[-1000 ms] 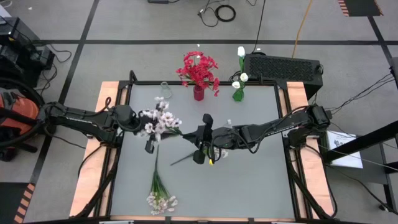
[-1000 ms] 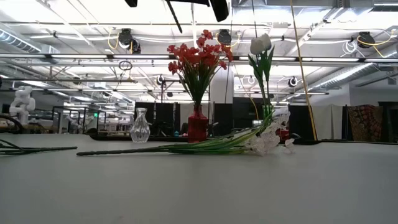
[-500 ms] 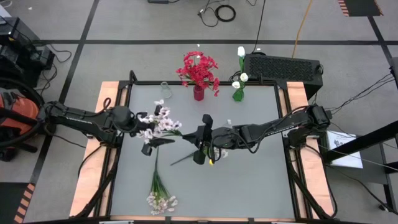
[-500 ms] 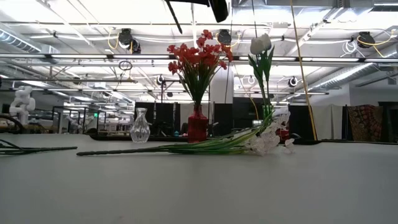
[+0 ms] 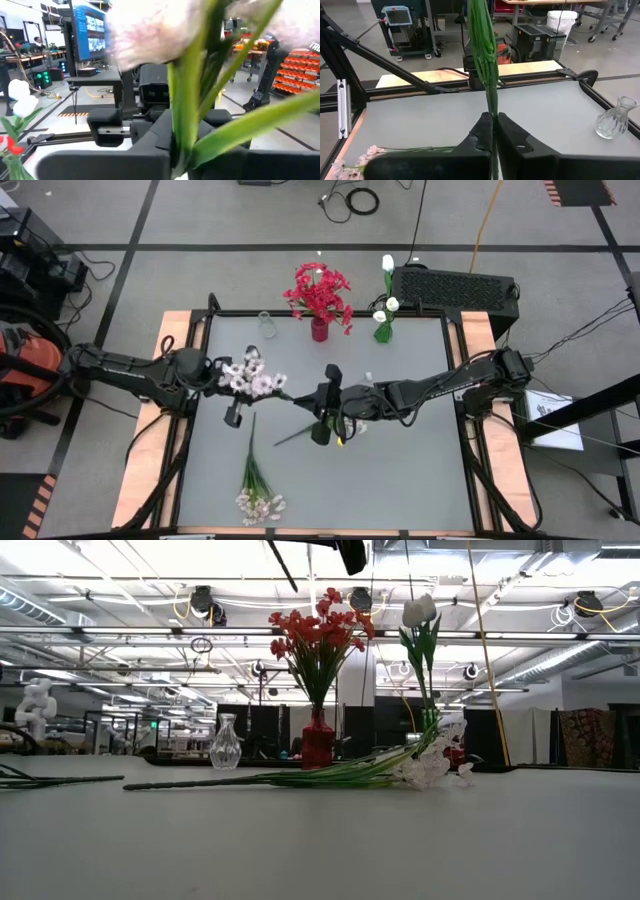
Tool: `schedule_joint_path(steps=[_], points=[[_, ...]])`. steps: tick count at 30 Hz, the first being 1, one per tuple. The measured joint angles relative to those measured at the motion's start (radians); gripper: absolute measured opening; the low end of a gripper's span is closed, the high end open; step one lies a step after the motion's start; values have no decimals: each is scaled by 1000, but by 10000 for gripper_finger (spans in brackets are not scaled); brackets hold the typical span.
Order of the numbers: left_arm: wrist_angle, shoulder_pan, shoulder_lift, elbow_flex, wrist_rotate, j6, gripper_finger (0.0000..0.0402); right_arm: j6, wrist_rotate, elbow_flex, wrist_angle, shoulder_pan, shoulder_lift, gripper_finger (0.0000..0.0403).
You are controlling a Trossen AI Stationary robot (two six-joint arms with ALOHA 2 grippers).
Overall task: Sort flowers into vase by color
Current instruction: Put the top white flowers into the transparent vase
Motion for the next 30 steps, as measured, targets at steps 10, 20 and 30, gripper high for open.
schedule_joint_path(steps=[10, 20, 30], points=[[-185, 73, -121, 0, -37, 31, 21, 67, 10, 0, -161, 2, -35, 105], [-316, 324, -265, 1, -85, 113, 15, 175, 6, 0, -415, 2, -56, 171], [-307, 799, -208, 1, 316, 48, 14, 204, 3, 0, -446, 2, -58, 173]])
